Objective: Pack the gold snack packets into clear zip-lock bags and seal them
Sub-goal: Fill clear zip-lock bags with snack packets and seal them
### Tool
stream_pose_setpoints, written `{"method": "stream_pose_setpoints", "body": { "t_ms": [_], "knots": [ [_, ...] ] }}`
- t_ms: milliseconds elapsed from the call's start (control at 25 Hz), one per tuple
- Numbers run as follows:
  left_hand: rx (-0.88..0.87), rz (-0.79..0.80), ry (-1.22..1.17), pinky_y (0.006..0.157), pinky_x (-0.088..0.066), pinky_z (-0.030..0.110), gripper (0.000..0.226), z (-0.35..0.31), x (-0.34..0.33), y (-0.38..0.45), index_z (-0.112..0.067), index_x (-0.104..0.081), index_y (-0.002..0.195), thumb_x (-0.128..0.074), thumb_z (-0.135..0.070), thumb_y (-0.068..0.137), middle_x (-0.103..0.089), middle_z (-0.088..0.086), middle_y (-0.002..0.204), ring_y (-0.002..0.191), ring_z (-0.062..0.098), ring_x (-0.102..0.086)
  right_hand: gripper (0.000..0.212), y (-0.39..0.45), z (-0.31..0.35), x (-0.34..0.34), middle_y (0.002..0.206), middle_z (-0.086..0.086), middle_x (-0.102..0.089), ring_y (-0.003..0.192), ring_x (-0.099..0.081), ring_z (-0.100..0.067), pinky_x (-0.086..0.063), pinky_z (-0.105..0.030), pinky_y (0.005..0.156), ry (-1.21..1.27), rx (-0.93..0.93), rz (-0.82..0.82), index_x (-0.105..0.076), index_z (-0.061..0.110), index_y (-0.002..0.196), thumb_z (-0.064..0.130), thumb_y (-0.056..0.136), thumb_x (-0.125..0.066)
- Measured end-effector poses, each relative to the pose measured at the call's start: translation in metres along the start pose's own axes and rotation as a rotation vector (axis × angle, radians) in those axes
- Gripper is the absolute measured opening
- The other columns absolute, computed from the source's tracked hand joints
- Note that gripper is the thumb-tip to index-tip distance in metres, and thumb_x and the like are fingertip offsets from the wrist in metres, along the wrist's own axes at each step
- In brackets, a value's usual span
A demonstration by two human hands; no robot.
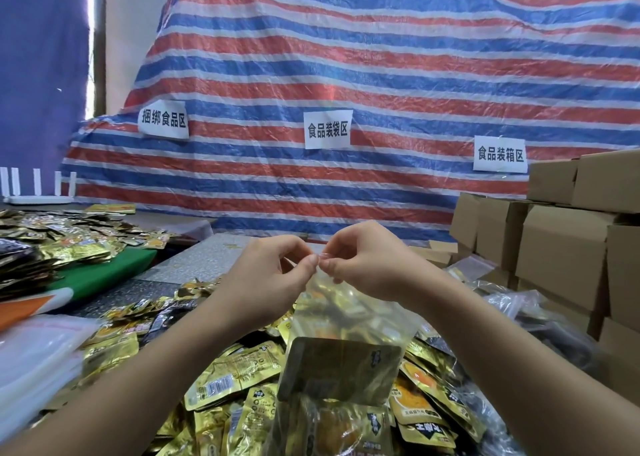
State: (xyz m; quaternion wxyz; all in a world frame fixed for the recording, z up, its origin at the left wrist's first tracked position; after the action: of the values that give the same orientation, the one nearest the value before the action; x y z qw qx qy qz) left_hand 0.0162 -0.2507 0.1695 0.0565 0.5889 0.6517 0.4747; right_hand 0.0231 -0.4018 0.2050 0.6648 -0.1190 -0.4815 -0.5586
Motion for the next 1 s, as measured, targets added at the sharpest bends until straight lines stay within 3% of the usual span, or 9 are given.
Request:
{"method": "stream_pose_setpoints", "body": {
  "t_ms": [240,400,480,640,880,1000],
  "knots": [
    [-0.044,-0.091,-0.042,0.053,-0.047,0.027,0.02,-0.003,-0.003,-0.004,-0.021,-0.069,0.078,-0.06,-0.023,0.095,-0.064,-0.002,0.062,0.059,0.011,-0.06,0.011,0.002,0.007,0.001,0.079,0.008,-0.07,0.076,-0.066,-0.007,-0.055,-0.025,0.069,-0.074,0.023,-0.028,-0.074,0.022,0.09,0.031,0.093,-0.068],
    [-0.081,-0.196,-0.104,0.048,-0.04,0.022,0.023,-0.018,0.006,-0.002,-0.02,-0.067,0.074,-0.059,-0.021,0.096,-0.062,-0.001,0.06,0.054,0.01,-0.054,0.014,0.001,0.022,0.02,0.077,0.007,-0.072,0.072,-0.065,-0.009,-0.052,-0.027,0.065,-0.11,0.063,-0.06,-0.073,0.023,0.084,0.035,0.091,-0.07],
    [-0.08,-0.219,-0.163,0.052,-0.045,0.031,0.024,-0.026,0.012,0.004,-0.017,-0.067,0.074,-0.059,-0.023,0.096,-0.062,0.002,0.062,0.057,0.016,-0.057,0.018,0.002,0.031,0.033,0.075,0.002,-0.073,0.069,-0.064,-0.014,-0.052,-0.035,0.068,-0.095,0.078,-0.071,-0.074,0.02,0.08,0.034,0.091,-0.071],
    [-0.075,-0.254,-0.258,0.06,-0.048,0.039,0.024,-0.04,0.017,0.012,-0.023,-0.065,0.077,-0.055,-0.025,0.098,-0.063,0.007,0.067,0.065,0.024,-0.06,0.018,0.002,0.041,0.047,0.076,-0.006,-0.073,0.067,-0.057,-0.011,-0.048,-0.033,0.066,-0.016,0.085,-0.086,-0.074,0.019,0.077,0.031,0.091,-0.071],
    [-0.077,-0.306,-0.265,0.05,-0.044,0.018,0.021,-0.044,0.015,0.017,-0.025,-0.067,0.085,-0.053,-0.027,0.1,-0.065,0.003,0.068,0.061,0.014,-0.058,0.016,0.002,0.036,0.051,0.07,-0.003,-0.071,0.062,-0.062,-0.005,-0.051,-0.027,0.065,0.182,0.01,-0.121,-0.074,0.012,0.081,0.027,0.087,-0.076],
    [-0.077,-0.304,-0.208,0.049,-0.04,0.018,0.021,-0.045,0.011,0.017,-0.022,-0.065,0.084,-0.053,-0.027,0.1,-0.062,-0.003,0.066,0.055,0.006,-0.051,0.016,0.001,0.036,0.054,0.07,-0.006,-0.072,0.058,-0.061,-0.003,-0.05,-0.022,0.06,0.131,-0.013,-0.092,-0.075,0.013,0.08,0.027,0.088,-0.076]
  ]
}}
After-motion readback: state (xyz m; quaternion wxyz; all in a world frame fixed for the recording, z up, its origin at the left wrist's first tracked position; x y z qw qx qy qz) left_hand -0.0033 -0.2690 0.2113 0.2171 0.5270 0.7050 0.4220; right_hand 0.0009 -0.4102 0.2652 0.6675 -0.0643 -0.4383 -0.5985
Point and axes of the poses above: each hand's wrist, its own y-axis towards the middle knuckle, its own x-axis out of the back of the hand, z = x × y, the point moved 4 cm from there along y, towards the middle knuckle
